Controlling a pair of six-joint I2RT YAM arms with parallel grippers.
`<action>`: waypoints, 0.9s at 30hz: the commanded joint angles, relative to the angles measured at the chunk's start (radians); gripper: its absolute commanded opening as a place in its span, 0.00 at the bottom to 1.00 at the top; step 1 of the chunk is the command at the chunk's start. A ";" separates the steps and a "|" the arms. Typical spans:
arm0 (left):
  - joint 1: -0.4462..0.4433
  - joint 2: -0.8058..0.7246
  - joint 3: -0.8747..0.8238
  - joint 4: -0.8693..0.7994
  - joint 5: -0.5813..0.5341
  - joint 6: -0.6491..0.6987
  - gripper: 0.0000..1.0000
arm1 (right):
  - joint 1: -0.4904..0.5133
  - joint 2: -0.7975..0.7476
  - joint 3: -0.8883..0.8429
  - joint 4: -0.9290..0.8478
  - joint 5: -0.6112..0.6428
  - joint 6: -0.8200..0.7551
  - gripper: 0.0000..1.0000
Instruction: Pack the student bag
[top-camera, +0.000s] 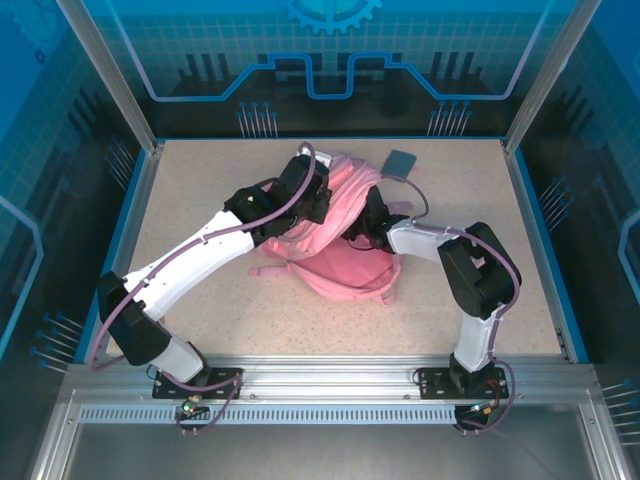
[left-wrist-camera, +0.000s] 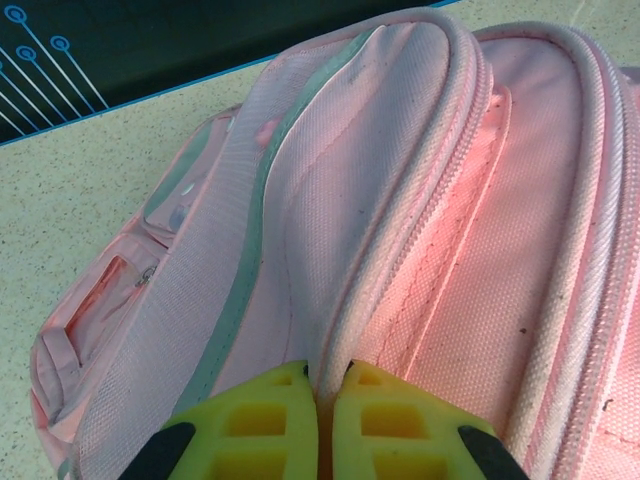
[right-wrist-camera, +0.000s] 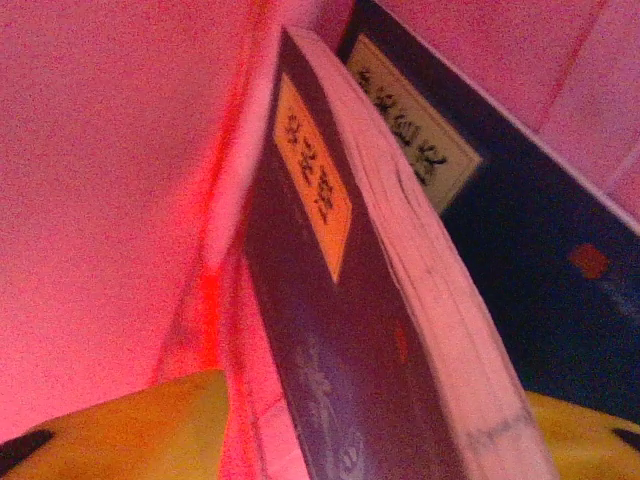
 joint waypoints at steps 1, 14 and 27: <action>0.014 -0.077 0.011 0.108 -0.003 -0.030 0.02 | -0.003 -0.092 -0.020 -0.084 0.044 -0.041 0.62; 0.090 -0.066 -0.029 0.127 0.036 -0.014 0.00 | 0.015 -0.497 -0.210 -0.368 0.340 -0.218 0.73; 0.208 -0.101 -0.221 0.154 0.216 -0.052 0.00 | 0.013 -0.731 -0.283 -0.620 0.664 -0.340 0.83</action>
